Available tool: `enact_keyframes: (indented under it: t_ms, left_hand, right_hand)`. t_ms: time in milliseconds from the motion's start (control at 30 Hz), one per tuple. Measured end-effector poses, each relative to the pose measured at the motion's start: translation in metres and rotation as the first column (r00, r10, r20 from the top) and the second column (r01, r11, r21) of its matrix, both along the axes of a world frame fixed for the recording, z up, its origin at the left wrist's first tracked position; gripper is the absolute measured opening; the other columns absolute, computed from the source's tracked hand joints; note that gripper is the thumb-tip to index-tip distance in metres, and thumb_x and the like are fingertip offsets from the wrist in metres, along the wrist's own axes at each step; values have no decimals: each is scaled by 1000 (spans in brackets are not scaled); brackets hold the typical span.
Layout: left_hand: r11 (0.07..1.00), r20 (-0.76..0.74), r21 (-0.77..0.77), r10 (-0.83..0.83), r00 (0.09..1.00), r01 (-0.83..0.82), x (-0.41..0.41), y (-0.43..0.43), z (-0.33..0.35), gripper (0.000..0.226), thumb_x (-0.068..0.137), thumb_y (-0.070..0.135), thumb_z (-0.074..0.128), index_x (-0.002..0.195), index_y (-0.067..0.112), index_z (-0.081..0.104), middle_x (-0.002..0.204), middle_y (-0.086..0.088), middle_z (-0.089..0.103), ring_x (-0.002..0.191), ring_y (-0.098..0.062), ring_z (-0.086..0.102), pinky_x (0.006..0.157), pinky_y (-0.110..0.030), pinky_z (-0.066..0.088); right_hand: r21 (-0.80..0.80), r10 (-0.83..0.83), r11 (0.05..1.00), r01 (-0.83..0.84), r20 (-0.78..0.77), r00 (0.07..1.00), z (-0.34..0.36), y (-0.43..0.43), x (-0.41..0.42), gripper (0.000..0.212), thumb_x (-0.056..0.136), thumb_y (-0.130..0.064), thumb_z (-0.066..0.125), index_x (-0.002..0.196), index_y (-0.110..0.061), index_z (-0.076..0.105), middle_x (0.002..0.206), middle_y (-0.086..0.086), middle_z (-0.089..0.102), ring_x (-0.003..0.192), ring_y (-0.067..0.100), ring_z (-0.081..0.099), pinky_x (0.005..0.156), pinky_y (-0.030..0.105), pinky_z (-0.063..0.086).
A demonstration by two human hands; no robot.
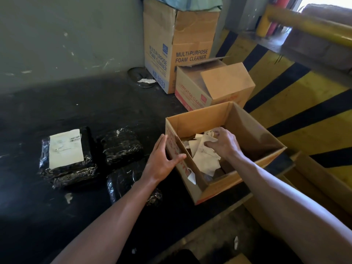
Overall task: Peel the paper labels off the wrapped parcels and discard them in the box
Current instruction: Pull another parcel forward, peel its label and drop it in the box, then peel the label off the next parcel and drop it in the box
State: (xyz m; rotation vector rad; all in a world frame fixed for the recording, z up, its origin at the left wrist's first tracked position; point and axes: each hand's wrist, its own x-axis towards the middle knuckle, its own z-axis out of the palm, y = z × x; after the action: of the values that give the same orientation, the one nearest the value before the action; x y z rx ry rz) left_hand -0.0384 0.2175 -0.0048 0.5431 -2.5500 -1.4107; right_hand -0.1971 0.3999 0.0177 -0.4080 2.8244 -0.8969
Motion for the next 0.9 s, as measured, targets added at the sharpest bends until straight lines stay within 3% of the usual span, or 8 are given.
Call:
enact_keyframes:
  t_ms: [100,300,433,600,733,900]
  left_hand:
    - [997,-3,-17,73,997,-73,12,-23,0,104,81,59,71,159,18,16,166,0,15,151,-15,16,121,-42,22]
    - [957,-24,-8,289,957,-290,45,-80,4,94,85,56,68,158,19,21,164,0,23,149,-14,21,120,-35,23]
    - [897,8,-19,441,897,-441,77,-120,10,92,86,56,67,157,18,23,162,-1,27,148,-18,27,119,-40,27]
    - [779,34,-53,627,778,-625,128,-165,18,88,87,47,71,156,15,27,160,-5,31,146,-20,29,118,-38,27]
    - [706,51,-33,708,705,-707,162,-198,19,82,85,43,74,152,21,34,155,-2,36,136,-24,44,110,-40,39]
    - [690,131,-15,719,682,-724,186,-237,7,95,83,48,75,158,22,22,163,-3,24,145,-26,32,114,-49,34]
  right_hand:
    - [-48,41,998,-42,-13,999,7,-15,1,73,80,-32,84,141,-11,51,138,11,58,127,28,55,102,45,50]
    - [-120,170,976,-182,-104,980,29,-77,4,54,83,-36,80,130,-16,60,127,5,64,116,23,62,94,42,55]
    - [-121,300,942,-314,-125,946,45,-139,14,51,87,-34,75,133,-16,61,125,1,65,114,17,62,89,30,49]
    - [-121,451,882,-456,-69,890,46,-219,39,53,86,-38,75,132,-16,62,124,1,66,114,17,62,97,35,51]
    - [-108,568,814,-570,-53,821,42,-273,68,52,88,-36,73,133,-14,61,125,3,66,113,16,63,98,35,52]
    - [-114,624,774,-622,-28,781,22,-324,105,53,89,-34,73,136,-12,60,128,4,65,115,18,62,95,33,51]
